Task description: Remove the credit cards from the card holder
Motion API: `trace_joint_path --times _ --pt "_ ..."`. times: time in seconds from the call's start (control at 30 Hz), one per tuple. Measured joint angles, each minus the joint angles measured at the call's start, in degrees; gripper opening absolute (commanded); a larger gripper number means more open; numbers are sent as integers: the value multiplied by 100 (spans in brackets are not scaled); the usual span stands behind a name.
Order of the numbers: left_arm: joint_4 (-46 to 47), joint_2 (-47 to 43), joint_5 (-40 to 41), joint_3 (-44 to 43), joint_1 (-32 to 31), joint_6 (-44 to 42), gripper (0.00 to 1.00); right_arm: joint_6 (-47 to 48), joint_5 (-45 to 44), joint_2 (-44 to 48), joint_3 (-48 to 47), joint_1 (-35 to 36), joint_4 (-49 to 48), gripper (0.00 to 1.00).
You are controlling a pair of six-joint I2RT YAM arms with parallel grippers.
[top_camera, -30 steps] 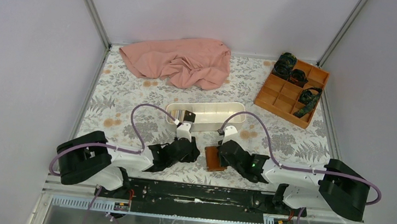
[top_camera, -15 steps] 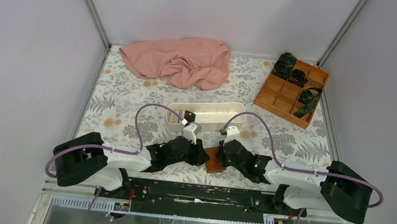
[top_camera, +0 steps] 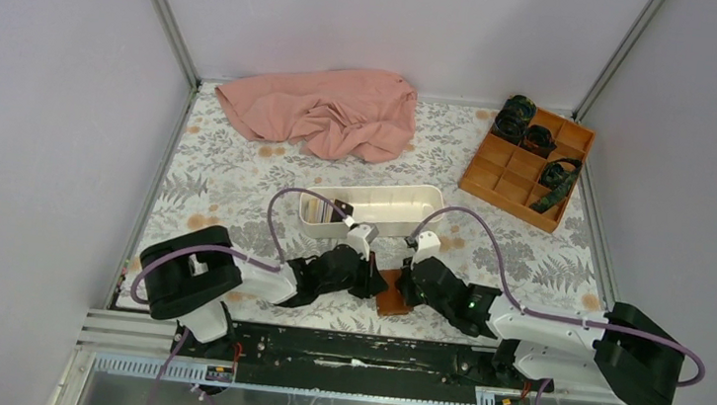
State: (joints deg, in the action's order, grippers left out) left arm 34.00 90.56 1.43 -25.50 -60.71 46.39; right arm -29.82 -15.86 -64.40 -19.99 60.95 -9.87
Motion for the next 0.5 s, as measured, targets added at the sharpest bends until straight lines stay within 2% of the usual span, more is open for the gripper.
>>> trace_joint_path --times 0.37,0.5 --pt "114 256 -2 -160 181 302 0 20 44 498 166 -157 151 0" --pt "481 413 -116 -72 431 448 0 22 151 855 234 -385 162 0"
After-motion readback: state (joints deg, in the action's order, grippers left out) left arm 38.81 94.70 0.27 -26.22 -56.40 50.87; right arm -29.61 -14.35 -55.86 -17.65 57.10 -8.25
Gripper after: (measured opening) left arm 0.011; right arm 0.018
